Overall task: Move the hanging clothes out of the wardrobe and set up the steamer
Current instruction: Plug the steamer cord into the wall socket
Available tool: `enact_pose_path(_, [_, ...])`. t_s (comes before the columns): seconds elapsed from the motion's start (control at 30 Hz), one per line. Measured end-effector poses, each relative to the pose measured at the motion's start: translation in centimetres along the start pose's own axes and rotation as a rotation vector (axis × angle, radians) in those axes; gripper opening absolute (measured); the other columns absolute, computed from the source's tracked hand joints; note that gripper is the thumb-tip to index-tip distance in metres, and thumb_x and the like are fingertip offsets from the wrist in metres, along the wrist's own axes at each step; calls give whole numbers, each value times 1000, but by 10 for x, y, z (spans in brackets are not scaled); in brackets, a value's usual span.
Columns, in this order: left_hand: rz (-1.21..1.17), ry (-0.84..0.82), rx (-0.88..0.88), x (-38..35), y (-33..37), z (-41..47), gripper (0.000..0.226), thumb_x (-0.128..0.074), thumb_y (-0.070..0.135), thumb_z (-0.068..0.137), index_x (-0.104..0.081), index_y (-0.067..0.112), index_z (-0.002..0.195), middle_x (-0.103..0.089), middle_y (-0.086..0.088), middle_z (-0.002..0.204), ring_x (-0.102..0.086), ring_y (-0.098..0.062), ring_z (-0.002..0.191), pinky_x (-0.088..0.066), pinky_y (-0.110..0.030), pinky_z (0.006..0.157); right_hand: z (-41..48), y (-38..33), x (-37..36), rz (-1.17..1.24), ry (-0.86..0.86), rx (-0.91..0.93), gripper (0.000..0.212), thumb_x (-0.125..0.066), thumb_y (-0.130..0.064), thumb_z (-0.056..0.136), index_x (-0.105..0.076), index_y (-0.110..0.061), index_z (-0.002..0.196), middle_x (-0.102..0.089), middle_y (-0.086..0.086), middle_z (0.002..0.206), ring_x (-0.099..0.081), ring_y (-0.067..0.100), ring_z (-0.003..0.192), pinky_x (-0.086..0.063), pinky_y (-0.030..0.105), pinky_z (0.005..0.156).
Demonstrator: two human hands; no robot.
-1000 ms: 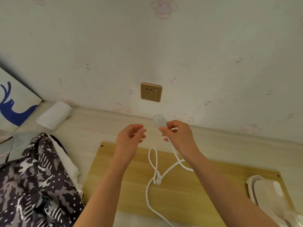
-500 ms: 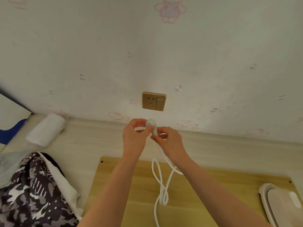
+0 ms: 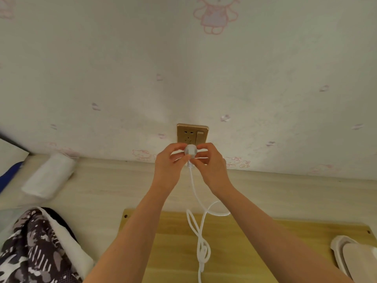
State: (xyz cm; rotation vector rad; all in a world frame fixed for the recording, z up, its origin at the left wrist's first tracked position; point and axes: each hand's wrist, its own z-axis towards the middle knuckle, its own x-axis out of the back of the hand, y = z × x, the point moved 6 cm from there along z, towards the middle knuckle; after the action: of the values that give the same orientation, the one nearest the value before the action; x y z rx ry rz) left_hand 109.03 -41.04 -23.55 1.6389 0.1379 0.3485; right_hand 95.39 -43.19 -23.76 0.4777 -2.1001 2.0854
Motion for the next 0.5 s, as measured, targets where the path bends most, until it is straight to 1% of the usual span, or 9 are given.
enact_pose_path(0.07, [-23, 8, 4, 0, -4, 4, 26, -71, 9, 83, -67, 17, 107, -68, 6, 105, -67, -6, 91, -49, -8, 72, 3, 1, -3, 10, 27, -8, 25, -69, -17, 86, -53, -25, 103, -63, -18, 87, -64, -2, 80, -48, 7, 64])
enact_pose_path(0.2, [-45, 37, -2, 1, -12, 11, 28, -70, 7, 84, -67, 15, 111, -65, 3, 113, -66, 3, 91, -46, -5, 72, 10, 5, -11, 38, 59, -17, 25, -67, -12, 87, -52, -24, 103, -66, -6, 92, -64, 1, 81, -48, 5, 64])
enact_pose_path(0.3, [-66, 41, -1, 1, -19, 13, 30, -68, 1, 83, -65, 11, 112, -63, -3, 116, -66, 2, 93, -47, -7, 72, 12, 8, -13, 52, 78, -27, 25, -66, -9, 87, -52, -21, 104, -67, 0, 96, -64, 0, 80, -47, 4, 65])
enact_pose_path(0.37, [-61, 38, -3, 0, -21, 14, 30, -67, -1, 84, -65, 10, 112, -63, -5, 116, -66, 1, 93, -48, -8, 73, 12, 10, -15, 59, 94, -29, 25, -66, -8, 87, -52, -20, 104, -67, 0, 98, -64, -1, 81, -46, 3, 66])
enact_pose_path(0.5, [-60, 48, -21, -1, -22, 14, 29, -64, -2, 85, -64, 9, 112, -62, -6, 116, -63, 9, 90, -46, -6, 72, 11, 12, -17, 74, 123, -21, 25, -65, -9, 88, -52, -21, 104, -66, -2, 98, -64, 0, 83, -47, 5, 68])
